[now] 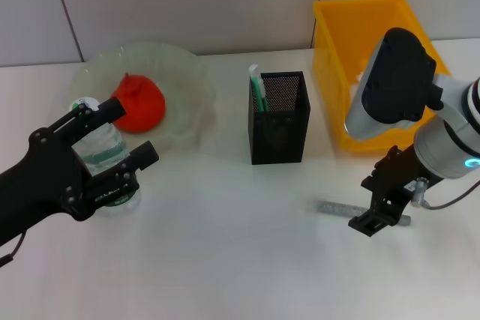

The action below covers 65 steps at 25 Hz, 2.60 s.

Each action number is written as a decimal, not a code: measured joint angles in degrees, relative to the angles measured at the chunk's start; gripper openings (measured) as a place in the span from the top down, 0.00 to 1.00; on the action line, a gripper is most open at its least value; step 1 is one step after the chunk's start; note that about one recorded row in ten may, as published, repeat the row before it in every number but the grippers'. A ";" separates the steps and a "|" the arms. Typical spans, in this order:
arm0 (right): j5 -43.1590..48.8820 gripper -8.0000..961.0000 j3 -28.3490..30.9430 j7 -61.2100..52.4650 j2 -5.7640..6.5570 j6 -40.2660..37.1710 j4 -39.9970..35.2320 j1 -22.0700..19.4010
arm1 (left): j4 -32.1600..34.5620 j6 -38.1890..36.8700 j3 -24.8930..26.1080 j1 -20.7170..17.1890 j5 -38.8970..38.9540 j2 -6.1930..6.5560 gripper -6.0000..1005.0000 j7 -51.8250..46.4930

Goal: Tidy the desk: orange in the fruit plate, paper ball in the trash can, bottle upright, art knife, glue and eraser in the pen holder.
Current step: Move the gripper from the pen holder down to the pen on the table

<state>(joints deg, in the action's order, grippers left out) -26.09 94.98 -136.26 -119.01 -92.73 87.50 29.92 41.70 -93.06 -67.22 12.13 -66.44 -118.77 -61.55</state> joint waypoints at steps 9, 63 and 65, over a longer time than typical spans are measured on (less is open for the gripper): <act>2.19 0.28 0.75 1.55 0.09 0.74 -4.43 2.38 | -0.40 -0.11 -0.27 0.74 0.00 0.09 0.20 -0.30; 2.93 0.28 11.46 3.44 0.18 2.82 -19.87 8.42 | -2.15 -1.66 -0.11 2.73 0.08 0.26 0.20 -0.37; 2.93 0.28 11.45 3.36 0.18 3.20 -20.51 8.64 | -2.15 -1.93 -0.11 2.78 0.08 0.27 0.20 -0.45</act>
<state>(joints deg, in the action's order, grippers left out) -23.16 106.43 -132.89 -118.83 -89.53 66.98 38.57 39.54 -94.98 -67.32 14.91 -66.36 -118.50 -62.00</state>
